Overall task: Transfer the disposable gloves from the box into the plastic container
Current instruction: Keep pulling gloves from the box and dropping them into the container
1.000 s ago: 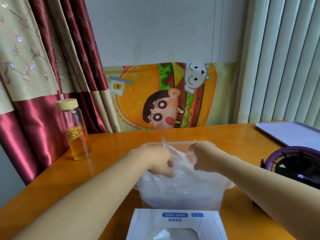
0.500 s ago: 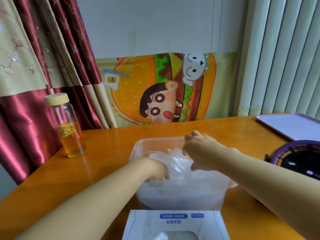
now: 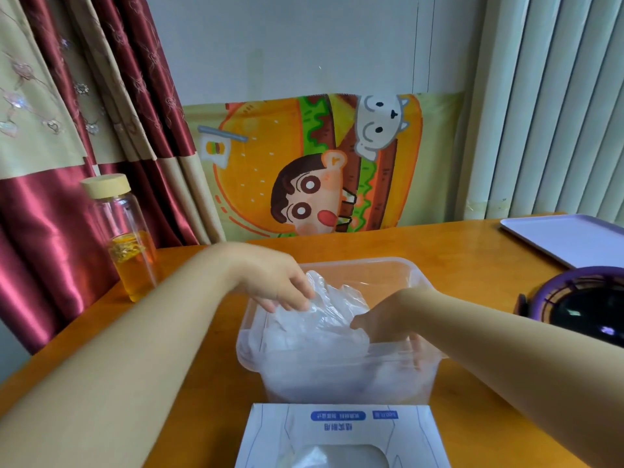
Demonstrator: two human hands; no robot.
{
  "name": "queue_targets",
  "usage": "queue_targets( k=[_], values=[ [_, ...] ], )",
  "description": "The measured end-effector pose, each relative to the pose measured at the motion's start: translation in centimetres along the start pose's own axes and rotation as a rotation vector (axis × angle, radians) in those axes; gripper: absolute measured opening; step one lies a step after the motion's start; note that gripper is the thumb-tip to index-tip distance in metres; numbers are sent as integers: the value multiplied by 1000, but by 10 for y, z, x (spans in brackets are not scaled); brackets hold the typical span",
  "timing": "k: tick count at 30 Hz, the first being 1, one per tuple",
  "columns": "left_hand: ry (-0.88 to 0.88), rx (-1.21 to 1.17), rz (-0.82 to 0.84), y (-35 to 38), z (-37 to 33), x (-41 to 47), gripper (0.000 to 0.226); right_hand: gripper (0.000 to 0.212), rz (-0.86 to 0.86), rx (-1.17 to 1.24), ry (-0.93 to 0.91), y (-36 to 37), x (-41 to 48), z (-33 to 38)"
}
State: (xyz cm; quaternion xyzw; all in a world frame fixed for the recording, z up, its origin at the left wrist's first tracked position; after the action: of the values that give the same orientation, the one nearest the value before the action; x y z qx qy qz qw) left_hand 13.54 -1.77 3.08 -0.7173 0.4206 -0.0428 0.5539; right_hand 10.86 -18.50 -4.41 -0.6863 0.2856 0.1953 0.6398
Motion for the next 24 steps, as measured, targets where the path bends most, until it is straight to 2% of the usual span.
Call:
queue_targets(
  k=[4, 7, 11, 15, 18, 21, 24],
  values=[
    [-56, -4, -159, -13, 10, -25, 34, 87, -22, -39, -6, 1, -2, 3],
    [-91, 39, -340, -9, 18, -36, 34, 79, -63, -82, -23, 0, -10, 6],
    [-66, 9, -557, 1, 19, -51, 38, 66, -242, -83, -89, -6, -25, 7],
    [47, -10, -701, 16, 8, -64, 35, 63, -480, -24, -179, -14, -54, 1],
    [143, 14, -714, 28, -8, -72, 33, 56, -557, 41, -220, -16, -68, -4],
    [218, 47, -630, 39, -27, -73, 37, 47, -598, 56, -238, -15, -79, -5],
    [233, 75, -538, 48, -42, -59, 55, 45, -606, 39, -232, -13, -83, 0]
  ],
)
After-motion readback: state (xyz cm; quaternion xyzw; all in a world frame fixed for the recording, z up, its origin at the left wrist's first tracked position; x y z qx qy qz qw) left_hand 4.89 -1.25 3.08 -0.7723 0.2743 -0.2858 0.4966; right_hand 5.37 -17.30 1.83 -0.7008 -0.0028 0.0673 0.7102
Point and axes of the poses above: each hand's wrist, its own x-axis towards the middle knuckle, its own y-axis out of the palm, z = x × y, the point moved 2 cm from there along x, towards the middle knuckle, and after that the axes turned 10 degrees about y, right-handed, at the moved point
